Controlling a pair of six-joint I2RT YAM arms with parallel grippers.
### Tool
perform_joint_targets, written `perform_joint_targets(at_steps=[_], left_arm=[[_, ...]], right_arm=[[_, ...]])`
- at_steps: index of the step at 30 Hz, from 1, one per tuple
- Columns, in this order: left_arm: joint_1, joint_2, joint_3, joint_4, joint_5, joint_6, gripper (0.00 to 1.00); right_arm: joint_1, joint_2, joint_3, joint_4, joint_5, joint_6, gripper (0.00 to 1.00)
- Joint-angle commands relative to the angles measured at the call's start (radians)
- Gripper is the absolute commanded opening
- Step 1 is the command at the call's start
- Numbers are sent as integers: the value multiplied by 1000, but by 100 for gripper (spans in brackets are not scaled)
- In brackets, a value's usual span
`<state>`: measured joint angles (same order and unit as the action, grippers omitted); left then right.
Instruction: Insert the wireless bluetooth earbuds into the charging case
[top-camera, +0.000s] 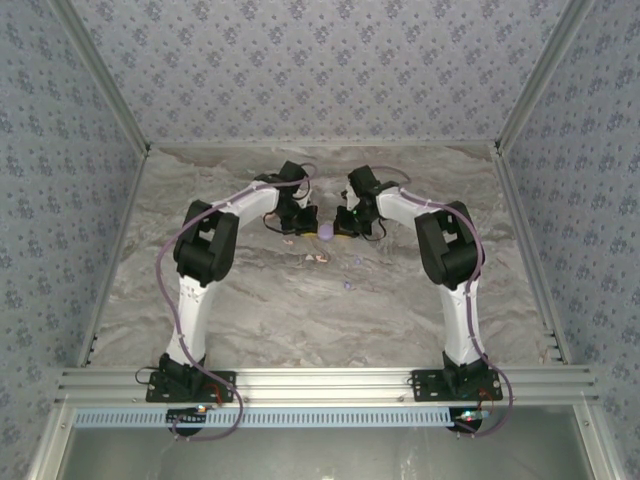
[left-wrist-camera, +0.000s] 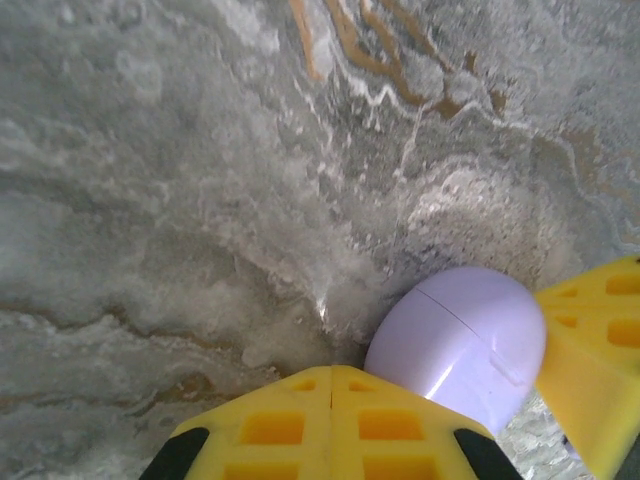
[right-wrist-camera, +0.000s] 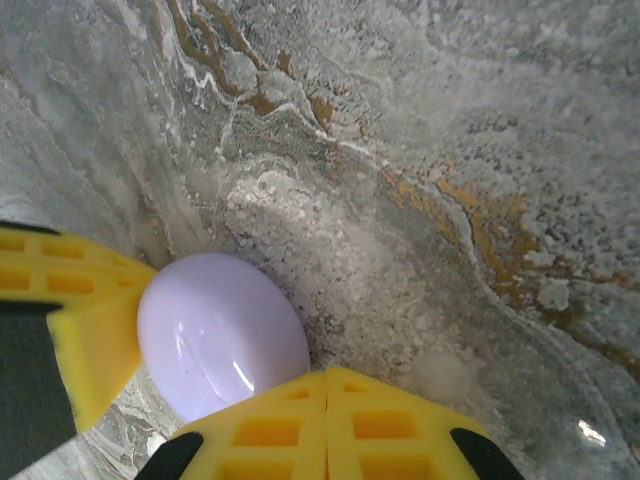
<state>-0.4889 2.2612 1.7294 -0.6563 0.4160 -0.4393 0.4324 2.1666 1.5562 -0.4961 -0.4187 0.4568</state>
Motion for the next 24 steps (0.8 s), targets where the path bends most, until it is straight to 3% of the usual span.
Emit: perform_joint_targets(at_steps=[1,12,24], left_arm=[[-30,-47,-37,-28,4,-10,4],[-58,-88,-68,-28,13,-25,5],[-53,-152,-50,-44,-128,-32,8]], right_arm=[[-3,25,44,-40,9,13,9],[-12,57,114,-97,34,-25,11],[-60,-17,47,-93,69,-30,17]])
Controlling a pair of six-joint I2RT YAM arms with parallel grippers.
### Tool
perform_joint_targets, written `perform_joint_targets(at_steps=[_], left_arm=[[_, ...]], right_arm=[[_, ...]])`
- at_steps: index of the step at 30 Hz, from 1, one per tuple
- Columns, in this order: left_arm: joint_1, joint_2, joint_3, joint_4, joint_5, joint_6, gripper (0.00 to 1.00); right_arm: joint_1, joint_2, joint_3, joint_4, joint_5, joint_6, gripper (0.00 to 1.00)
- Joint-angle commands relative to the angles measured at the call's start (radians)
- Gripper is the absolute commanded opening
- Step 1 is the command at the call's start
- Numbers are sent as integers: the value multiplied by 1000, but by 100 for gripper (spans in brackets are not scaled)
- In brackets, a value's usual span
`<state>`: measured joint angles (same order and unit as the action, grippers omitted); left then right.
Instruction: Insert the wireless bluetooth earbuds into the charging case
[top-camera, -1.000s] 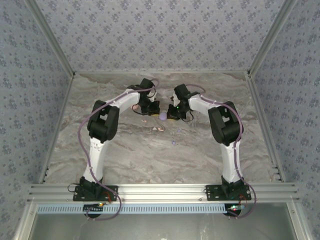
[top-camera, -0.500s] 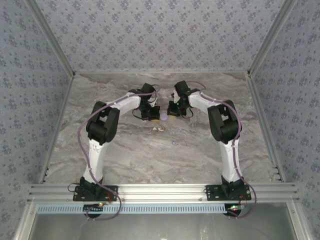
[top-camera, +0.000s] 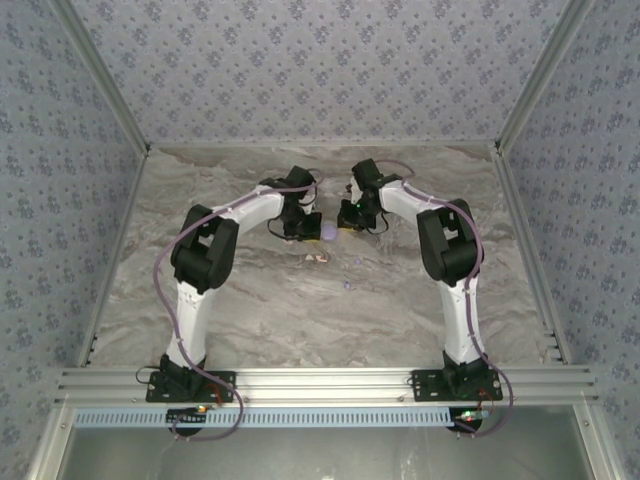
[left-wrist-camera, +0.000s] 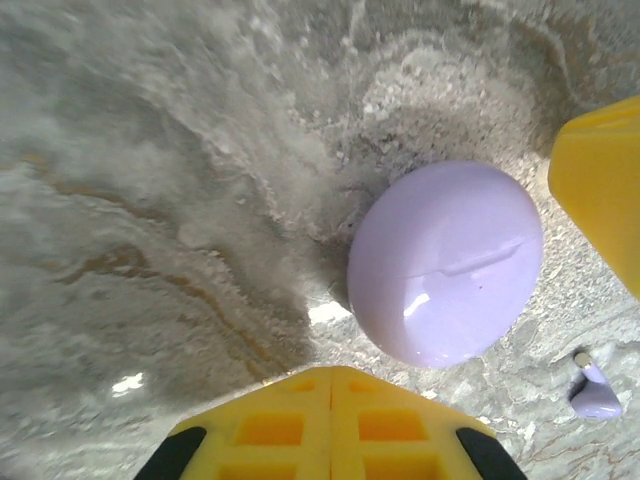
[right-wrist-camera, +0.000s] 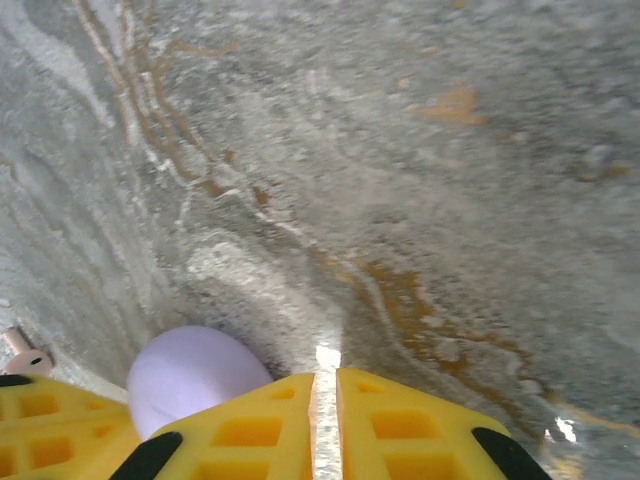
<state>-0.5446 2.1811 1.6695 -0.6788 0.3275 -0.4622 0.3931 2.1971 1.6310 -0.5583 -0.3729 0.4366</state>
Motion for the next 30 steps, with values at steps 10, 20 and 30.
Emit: perform_joint_targets(at_steps=[10,20,30], left_arm=[[66,-106,-60,133,107,-85,28],[86,-92,-134,235,189,-141,37],[87,-71,-151,266,216,-157,38]], right_arm=[[-43,-108,-120,82,-151,17,27],[-28,-83,-128,149,-242,67,30],[-13,-50,-115,144,-244,75,30]])
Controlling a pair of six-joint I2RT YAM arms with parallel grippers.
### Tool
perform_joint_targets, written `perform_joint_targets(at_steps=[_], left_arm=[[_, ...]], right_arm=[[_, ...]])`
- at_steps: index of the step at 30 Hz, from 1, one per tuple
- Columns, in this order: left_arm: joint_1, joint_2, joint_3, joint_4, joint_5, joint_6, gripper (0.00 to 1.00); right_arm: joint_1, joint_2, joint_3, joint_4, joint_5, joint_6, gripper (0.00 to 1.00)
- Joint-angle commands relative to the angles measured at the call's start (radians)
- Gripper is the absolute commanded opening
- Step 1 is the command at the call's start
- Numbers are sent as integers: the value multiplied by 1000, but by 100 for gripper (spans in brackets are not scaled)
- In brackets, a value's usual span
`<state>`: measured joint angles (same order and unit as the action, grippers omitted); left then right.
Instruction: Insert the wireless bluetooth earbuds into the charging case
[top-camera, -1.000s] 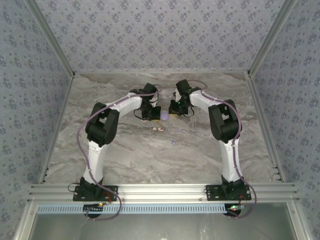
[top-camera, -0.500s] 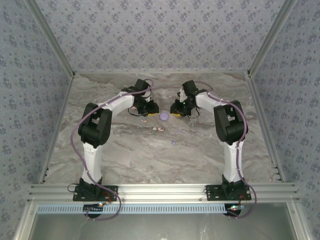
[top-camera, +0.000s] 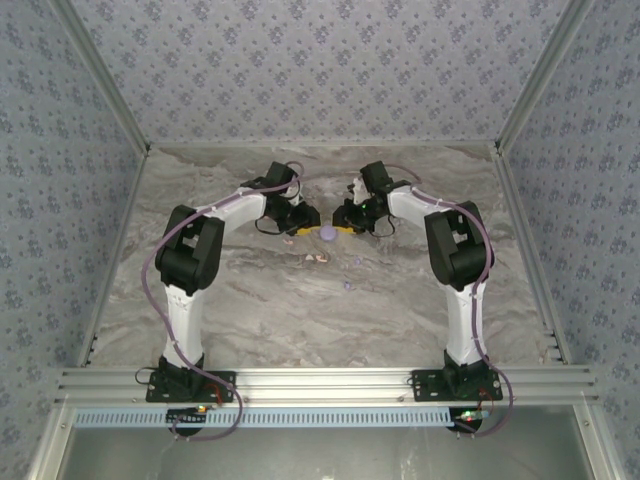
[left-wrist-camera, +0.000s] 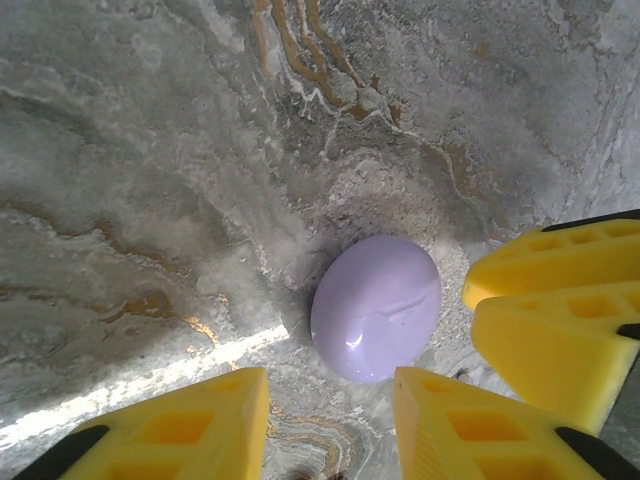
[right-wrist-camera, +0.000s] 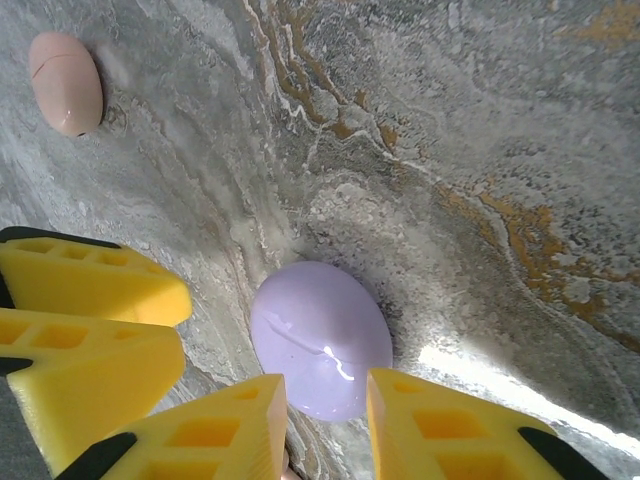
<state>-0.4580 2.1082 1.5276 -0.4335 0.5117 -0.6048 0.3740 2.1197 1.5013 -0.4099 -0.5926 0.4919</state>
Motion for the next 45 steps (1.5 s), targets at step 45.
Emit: perform_joint_targets(at_steps=[45], left_arm=[[-25,78,-90,259,112,-206,30]], right_arm=[[8,45,-53,49,-36,56,21]])
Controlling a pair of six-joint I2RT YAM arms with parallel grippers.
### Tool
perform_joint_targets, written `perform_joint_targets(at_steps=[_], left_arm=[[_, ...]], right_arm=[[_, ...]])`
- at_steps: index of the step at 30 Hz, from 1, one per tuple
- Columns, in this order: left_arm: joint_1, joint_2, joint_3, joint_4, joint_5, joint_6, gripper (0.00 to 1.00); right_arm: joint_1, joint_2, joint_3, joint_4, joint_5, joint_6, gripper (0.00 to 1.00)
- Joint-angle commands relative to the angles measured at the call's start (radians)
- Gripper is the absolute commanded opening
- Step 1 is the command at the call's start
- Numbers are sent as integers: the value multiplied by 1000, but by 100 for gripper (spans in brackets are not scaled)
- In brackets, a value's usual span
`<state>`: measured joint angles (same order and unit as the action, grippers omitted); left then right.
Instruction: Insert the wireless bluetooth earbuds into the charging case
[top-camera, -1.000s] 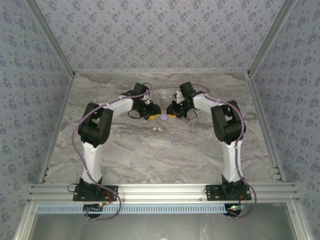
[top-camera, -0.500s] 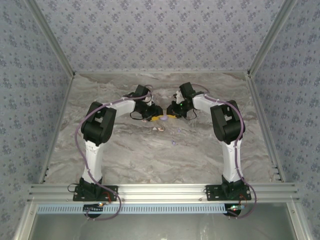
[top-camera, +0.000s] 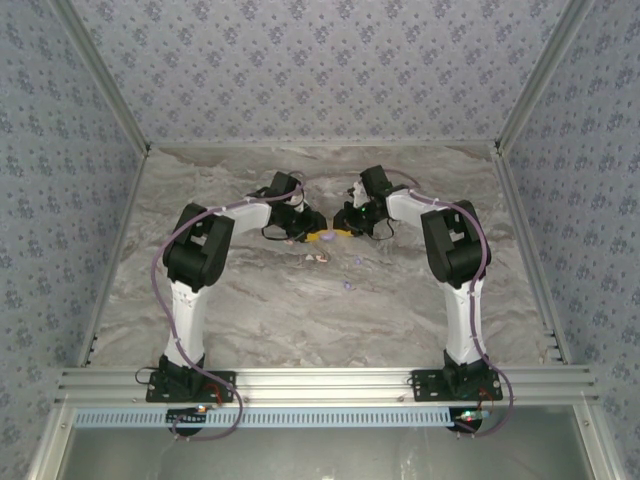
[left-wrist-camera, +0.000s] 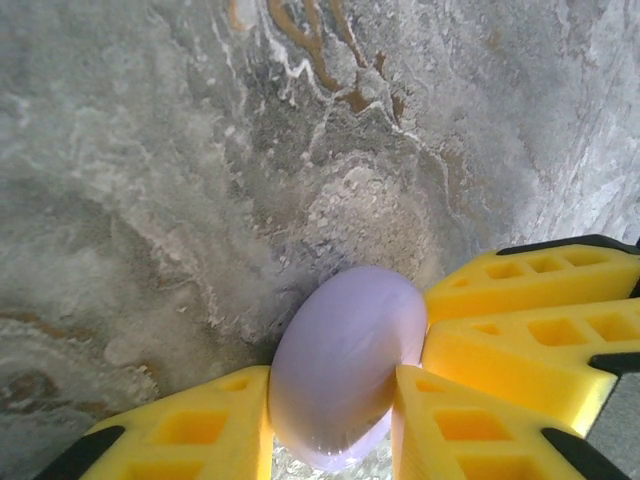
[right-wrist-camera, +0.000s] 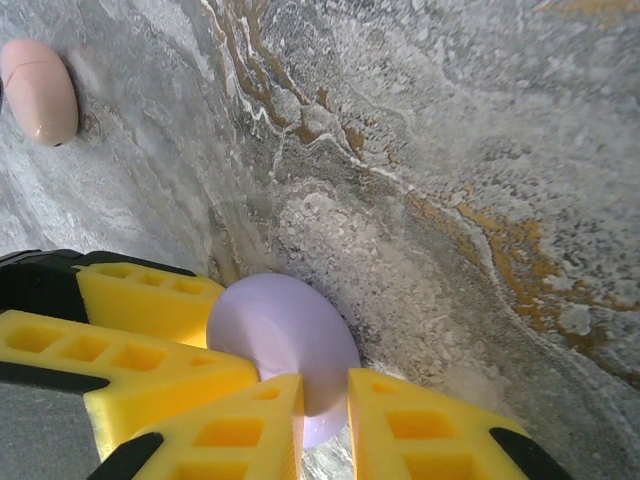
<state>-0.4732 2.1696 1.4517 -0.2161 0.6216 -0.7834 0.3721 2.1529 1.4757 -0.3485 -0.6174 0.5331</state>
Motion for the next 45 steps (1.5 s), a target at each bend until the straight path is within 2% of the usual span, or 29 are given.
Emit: perform_joint_targets(at_steps=[1,28,40,45], left_arm=[[-9,15,-15,43,0,-28,29],[-8,-33,-129,364,42,-200,33],[-17,-29,-122,336,56,-173,33],[-20,-19,-114,336,72,-168,36]], right_arm=[[10,9,-29,-10,-13,16,21],[-10,-11,-80,29,-56,39,22],[-10,-17,-84,41,-63,42,22],[-10,-17,-83,41,-64,44,23]])
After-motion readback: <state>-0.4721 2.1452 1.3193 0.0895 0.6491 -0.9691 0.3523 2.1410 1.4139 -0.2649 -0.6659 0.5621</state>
